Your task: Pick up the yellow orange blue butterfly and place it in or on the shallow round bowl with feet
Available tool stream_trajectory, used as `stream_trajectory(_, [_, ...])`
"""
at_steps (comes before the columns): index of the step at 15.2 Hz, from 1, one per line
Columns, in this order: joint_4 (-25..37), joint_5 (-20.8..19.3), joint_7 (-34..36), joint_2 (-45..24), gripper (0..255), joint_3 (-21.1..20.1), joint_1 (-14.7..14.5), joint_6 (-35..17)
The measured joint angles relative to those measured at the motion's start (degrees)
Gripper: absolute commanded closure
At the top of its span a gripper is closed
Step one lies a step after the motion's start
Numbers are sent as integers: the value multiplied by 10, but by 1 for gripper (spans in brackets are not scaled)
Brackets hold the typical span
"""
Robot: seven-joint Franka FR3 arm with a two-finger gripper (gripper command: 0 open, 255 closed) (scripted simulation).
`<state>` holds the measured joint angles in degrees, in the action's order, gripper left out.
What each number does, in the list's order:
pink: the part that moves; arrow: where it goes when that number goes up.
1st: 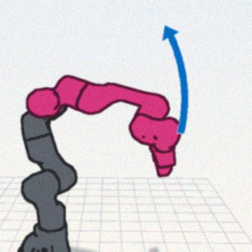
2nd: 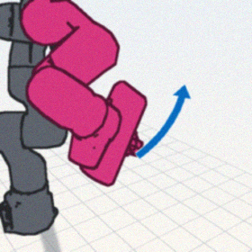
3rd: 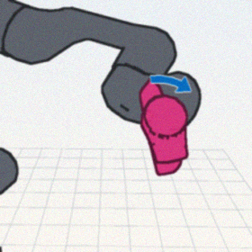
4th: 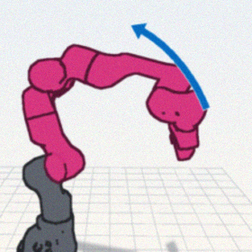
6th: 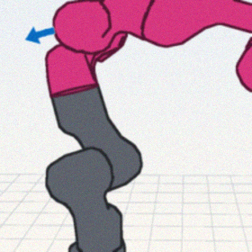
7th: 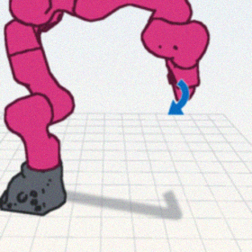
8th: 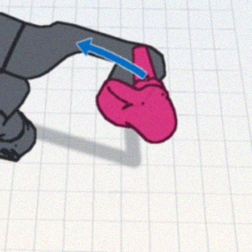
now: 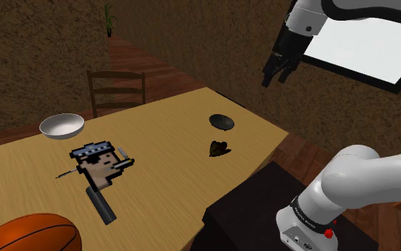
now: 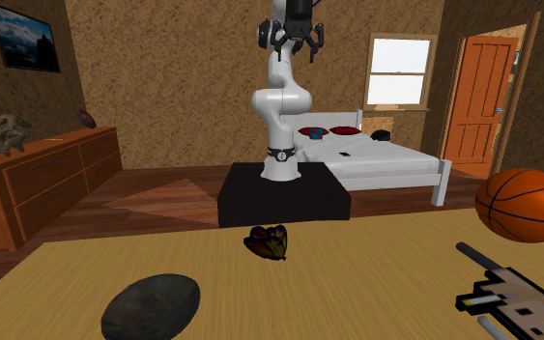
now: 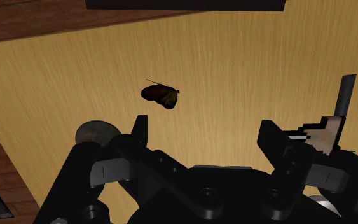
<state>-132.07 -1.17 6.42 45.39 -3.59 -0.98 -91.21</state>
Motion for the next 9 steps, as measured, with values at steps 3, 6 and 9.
stream_trajectory(3, [-9,-7,-14,-16,0,1,-4,-17])
stream_trajectory(6, [-18,-23,-45,-66,0,1,-11,-55])
stream_trajectory(9, [-25,-41,-76,-116,0,0,-18,-92])
